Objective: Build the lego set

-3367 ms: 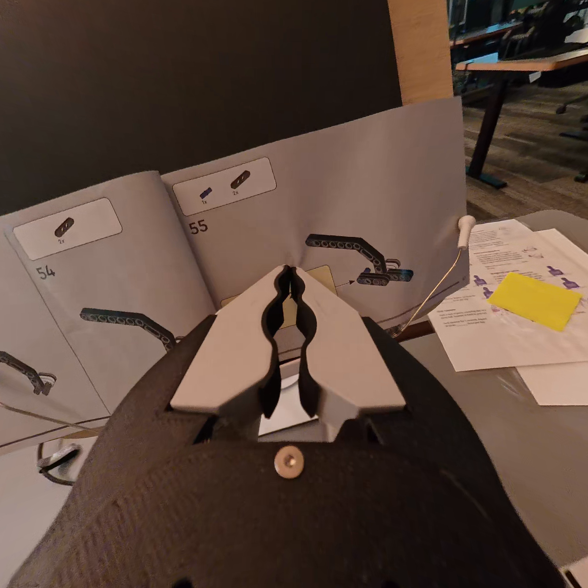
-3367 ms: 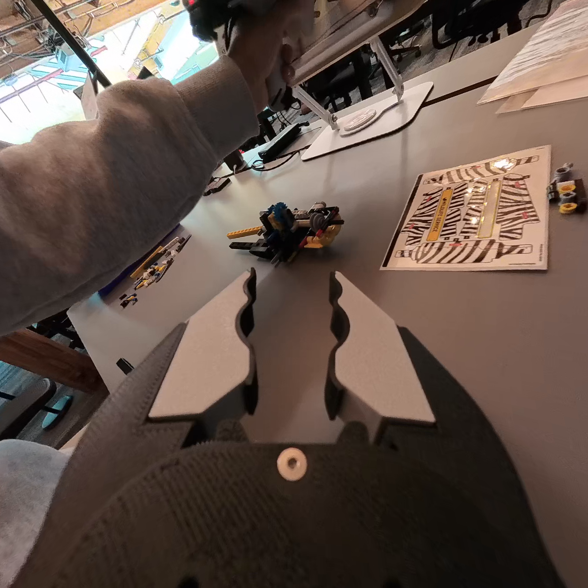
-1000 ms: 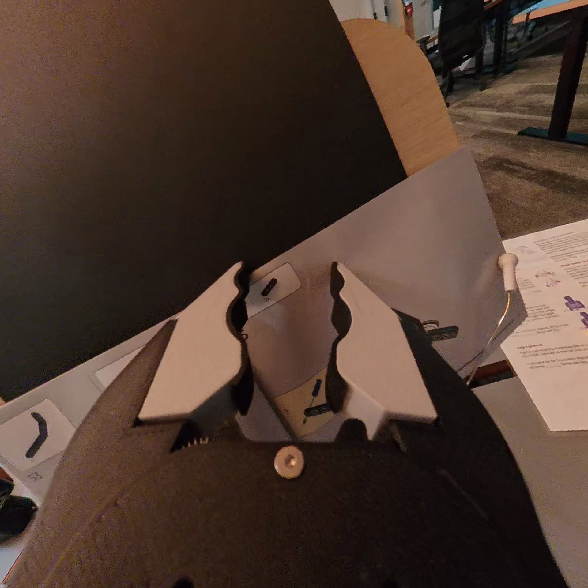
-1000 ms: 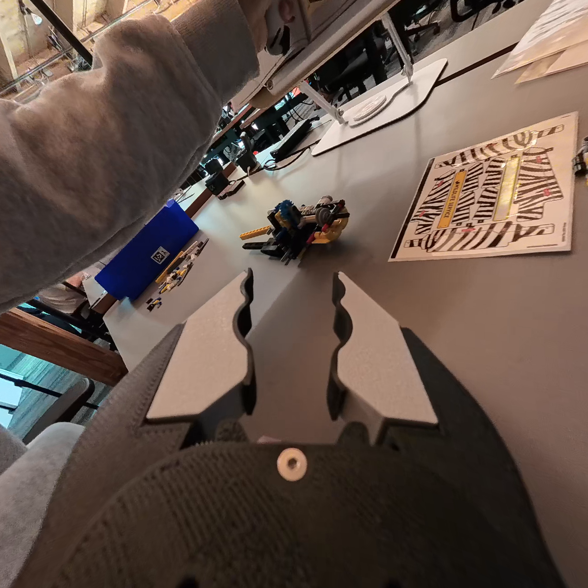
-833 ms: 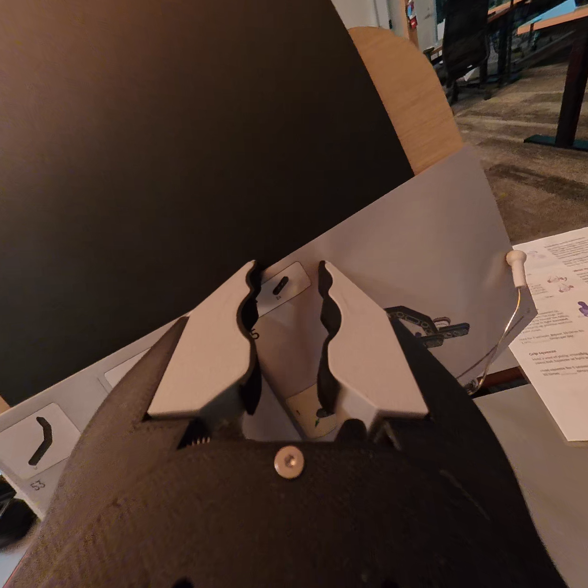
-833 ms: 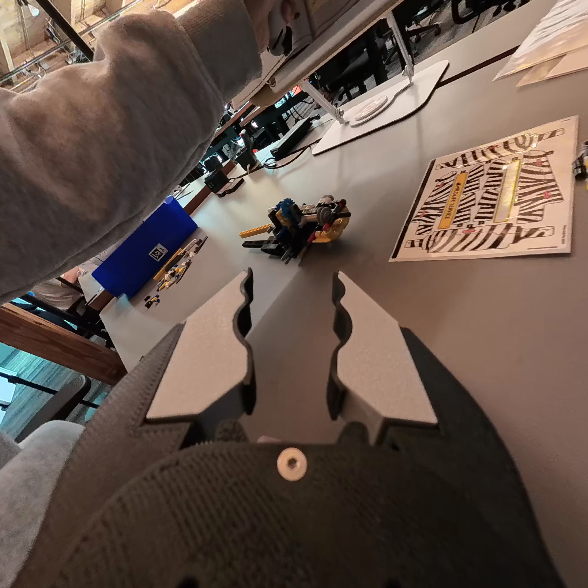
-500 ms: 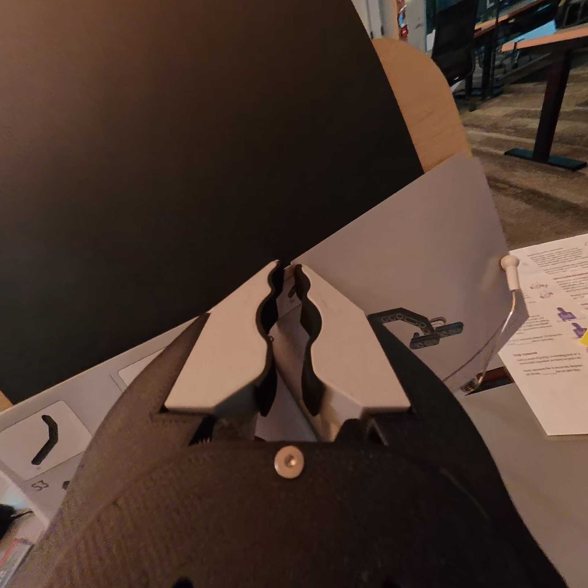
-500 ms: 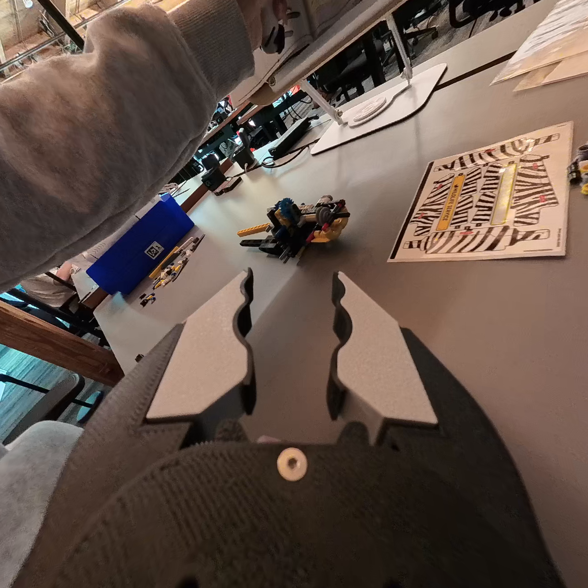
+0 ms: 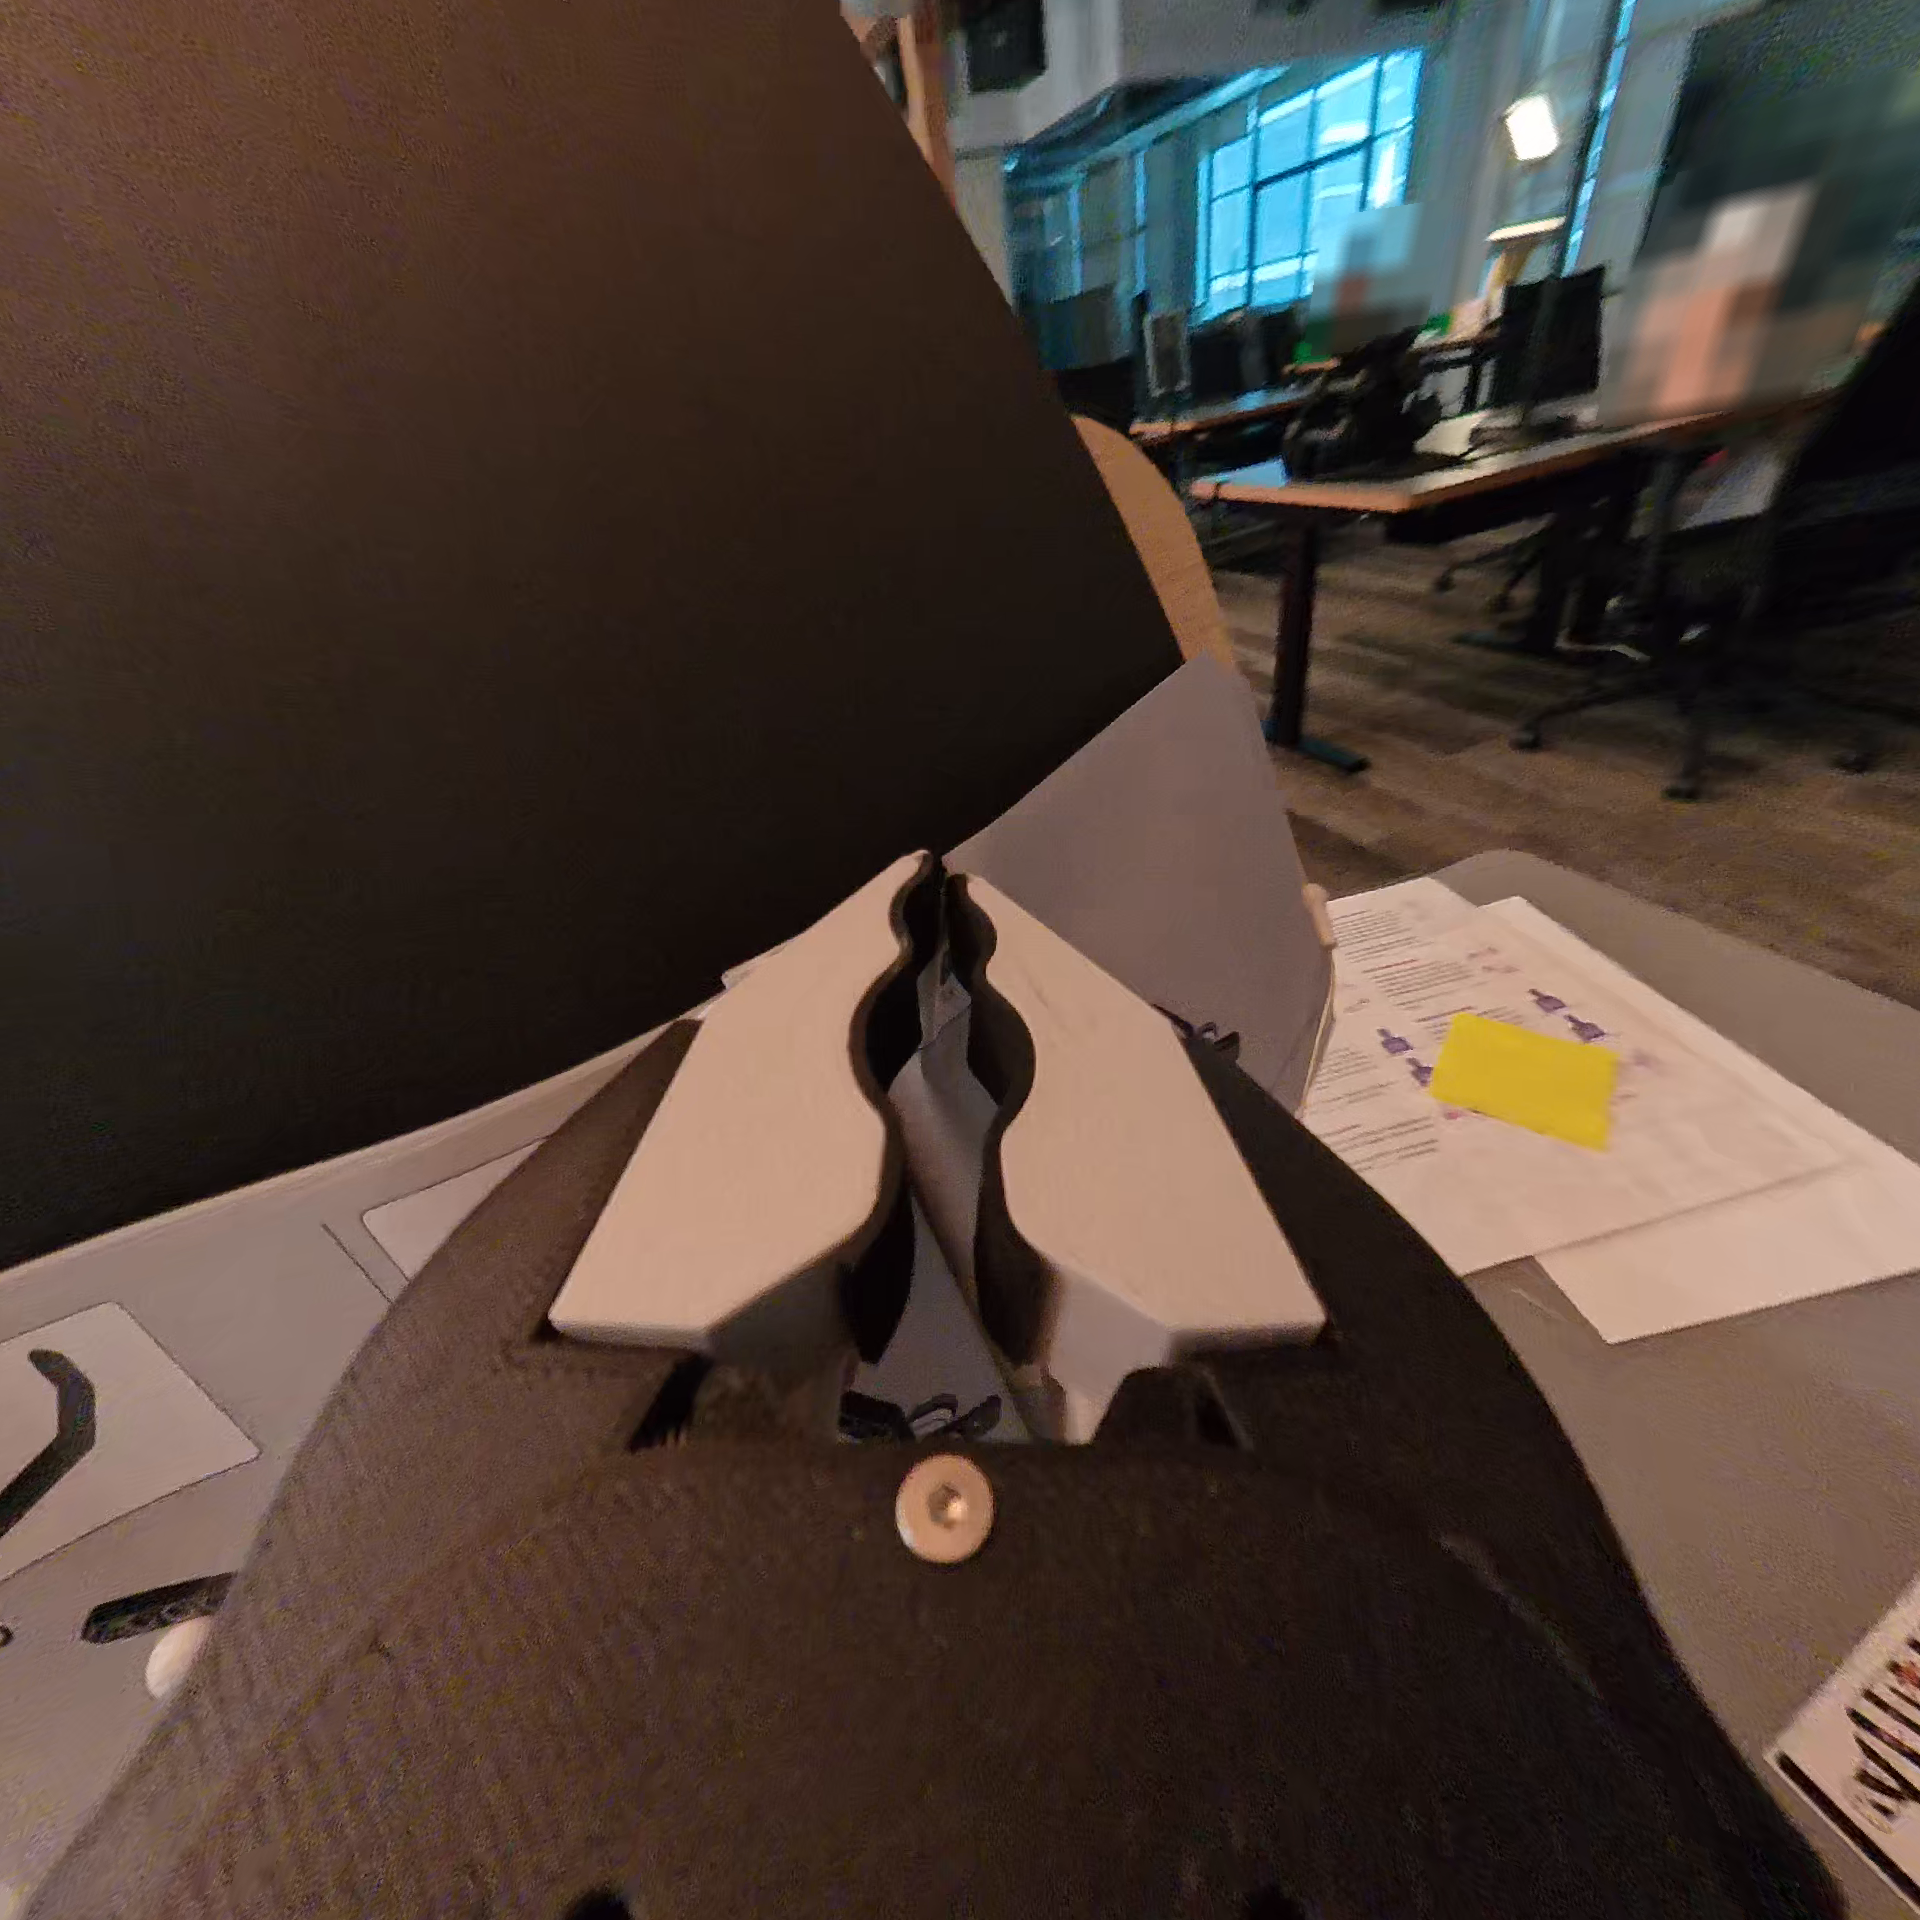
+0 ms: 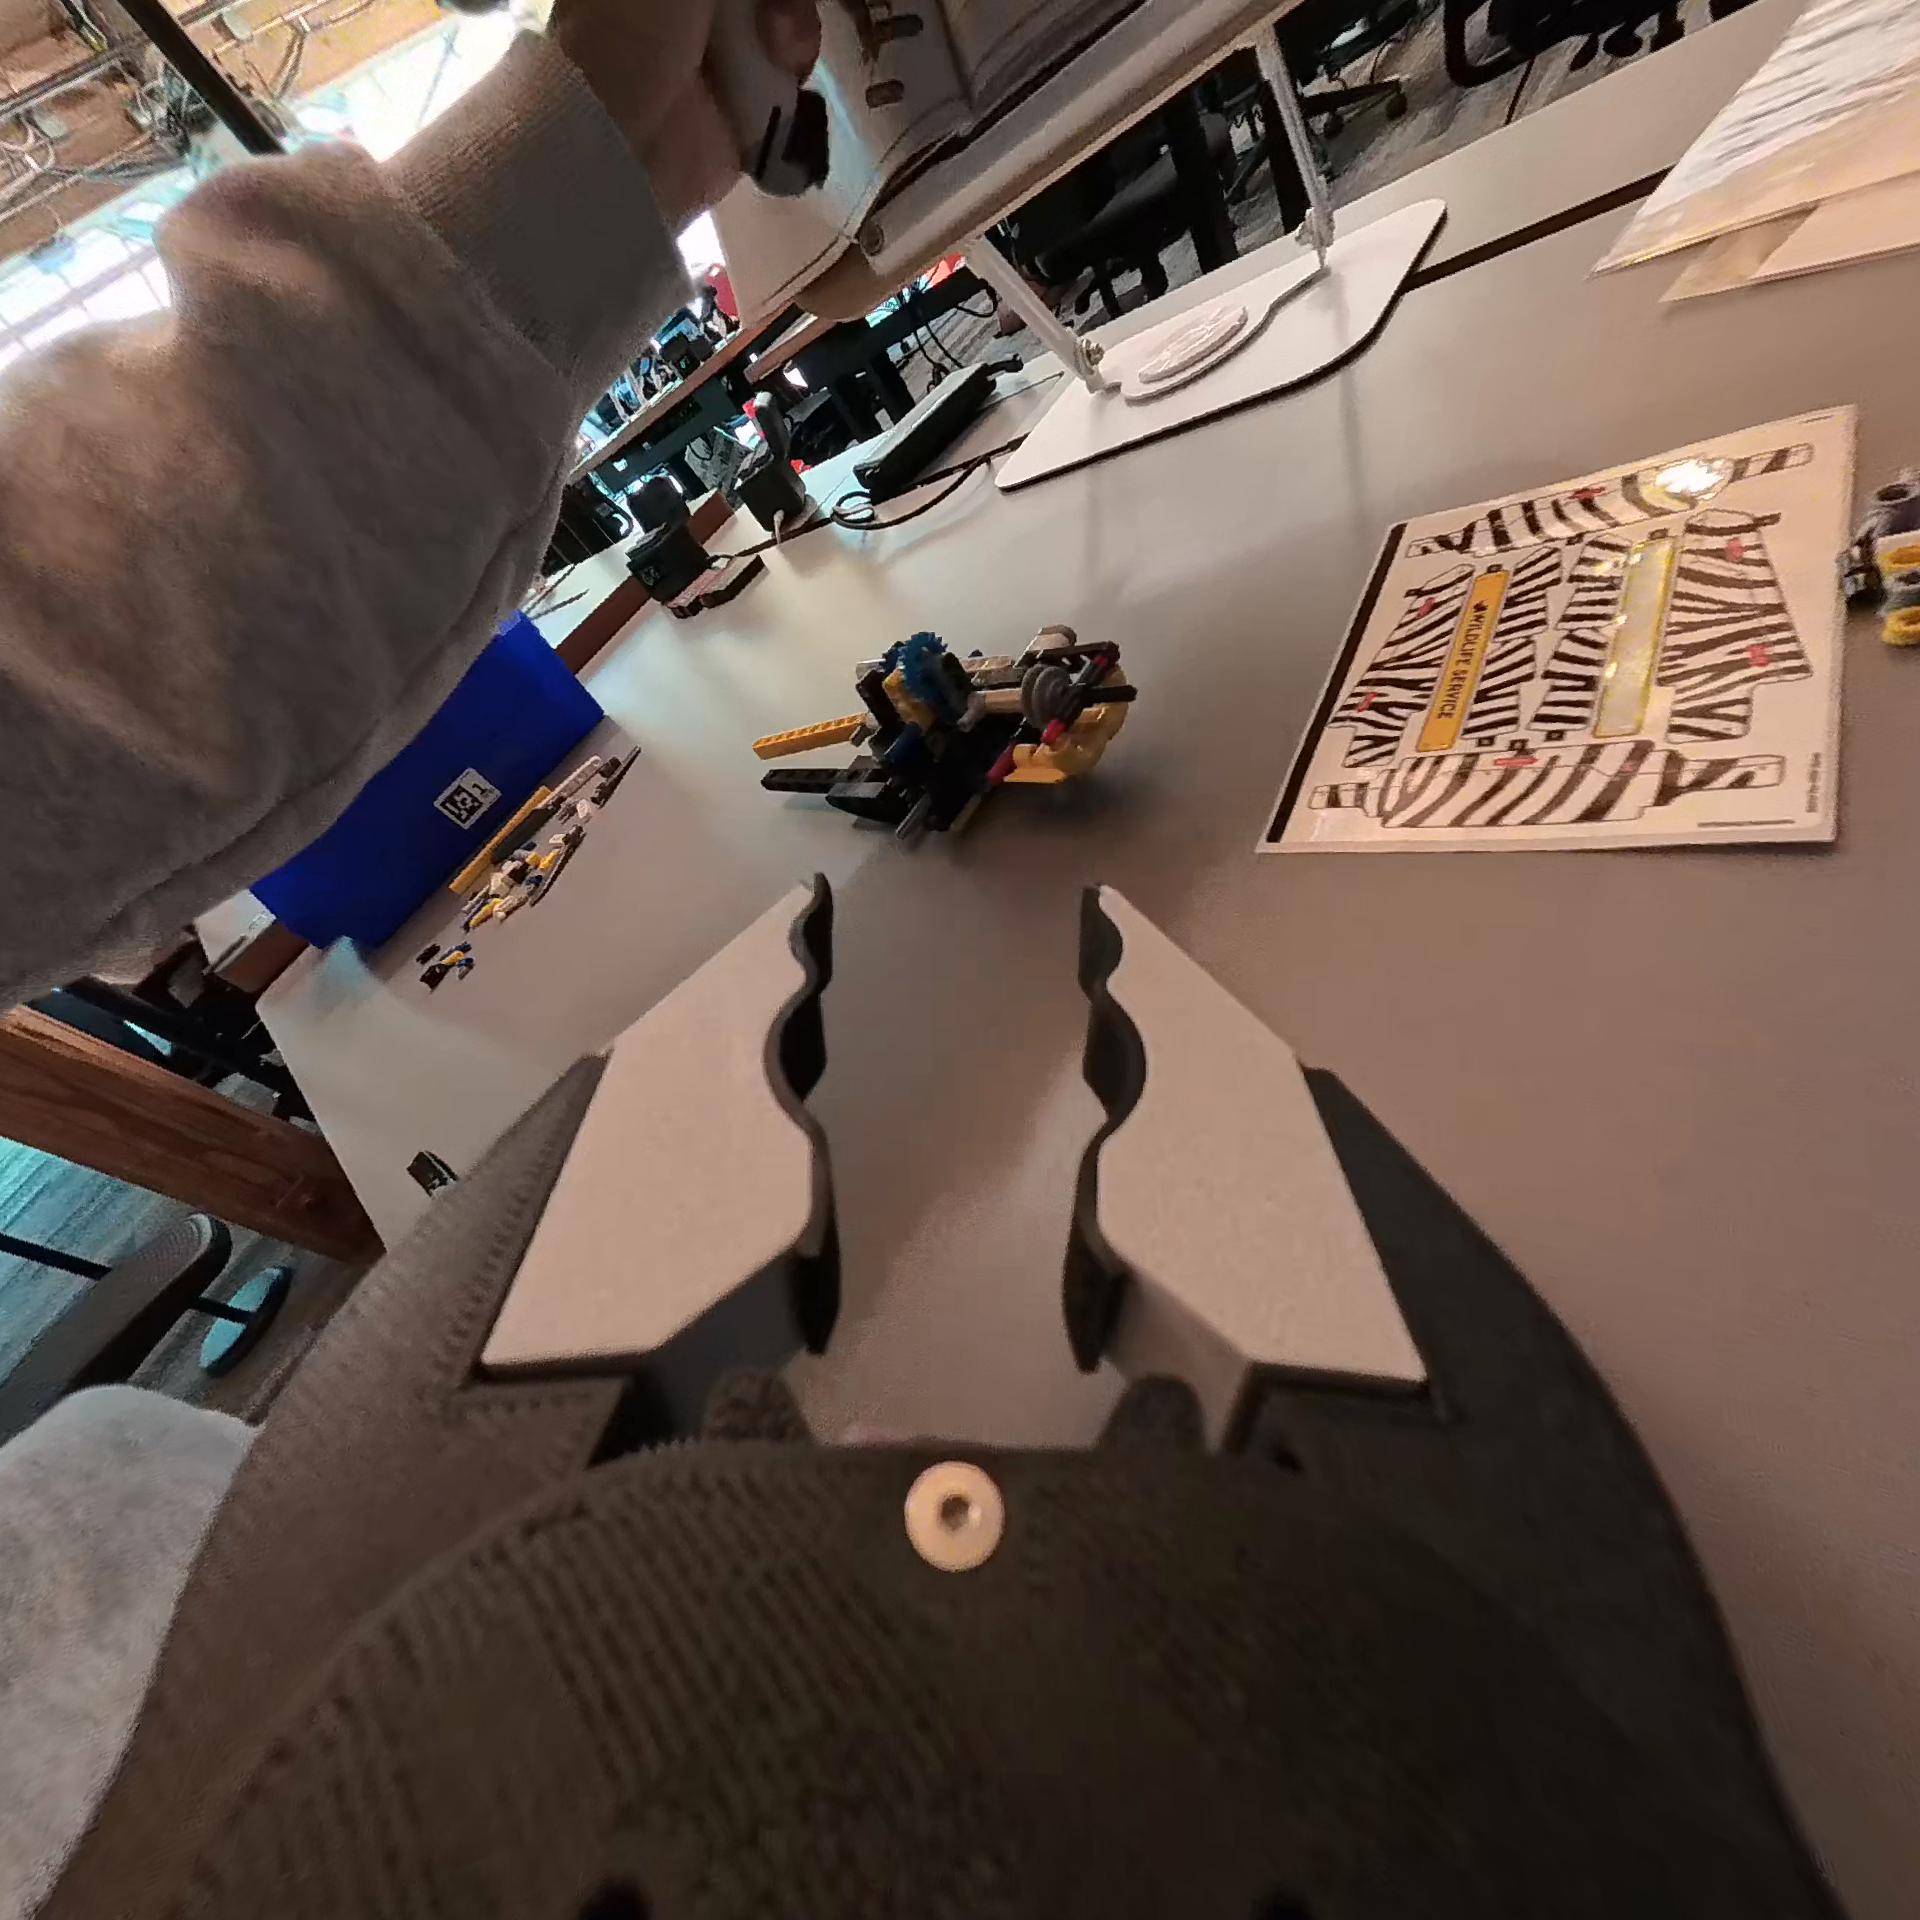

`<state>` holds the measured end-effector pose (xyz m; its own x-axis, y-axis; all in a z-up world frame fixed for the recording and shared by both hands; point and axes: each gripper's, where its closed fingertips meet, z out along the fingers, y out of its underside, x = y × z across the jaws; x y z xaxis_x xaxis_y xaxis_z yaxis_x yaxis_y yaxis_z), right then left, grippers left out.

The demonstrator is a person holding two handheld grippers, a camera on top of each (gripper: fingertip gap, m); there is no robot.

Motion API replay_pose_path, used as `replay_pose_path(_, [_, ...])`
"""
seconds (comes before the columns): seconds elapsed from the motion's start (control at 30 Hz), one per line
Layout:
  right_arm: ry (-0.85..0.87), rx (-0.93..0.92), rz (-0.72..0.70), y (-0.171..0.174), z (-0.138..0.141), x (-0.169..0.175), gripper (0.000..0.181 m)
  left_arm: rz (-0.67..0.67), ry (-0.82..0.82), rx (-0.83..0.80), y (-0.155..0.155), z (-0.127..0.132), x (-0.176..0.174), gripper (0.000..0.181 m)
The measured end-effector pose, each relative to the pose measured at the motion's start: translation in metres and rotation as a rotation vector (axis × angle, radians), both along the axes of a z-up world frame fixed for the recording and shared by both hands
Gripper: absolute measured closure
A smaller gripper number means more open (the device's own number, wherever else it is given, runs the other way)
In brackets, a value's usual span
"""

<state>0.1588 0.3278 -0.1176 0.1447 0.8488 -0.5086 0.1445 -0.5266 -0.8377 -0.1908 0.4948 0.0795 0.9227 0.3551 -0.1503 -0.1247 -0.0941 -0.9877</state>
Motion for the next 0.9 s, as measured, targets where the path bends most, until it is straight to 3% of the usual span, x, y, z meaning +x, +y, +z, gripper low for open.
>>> replay_pose_path(0.17, [-0.01, 0.012, -0.002, 0.0, -0.001, -0.002, 0.136, -0.081, -0.034, 0.062, -0.014, 0.004, 0.003, 0.18])
replay_pose_path(0.57, [-0.087, 0.253, -0.041, 0.009, 0.008, -0.024, 0.139, -0.108, -0.024, 0.094, -0.02, 0.005, -0.003, 0.176])
replay_pose_path(0.73, [-0.061, 0.321, -0.009, 0.013, 0.031, -0.047, 0.139, -0.144, -0.065, 0.133, -0.035, 0.007, -0.006, 0.174])
replay_pose_path(0.9, [-0.033, 0.532, -0.002, 0.037, 0.071, -0.08, 0.136, -0.126, -0.071, 0.155, -0.058, 0.007, -0.015, 0.176])
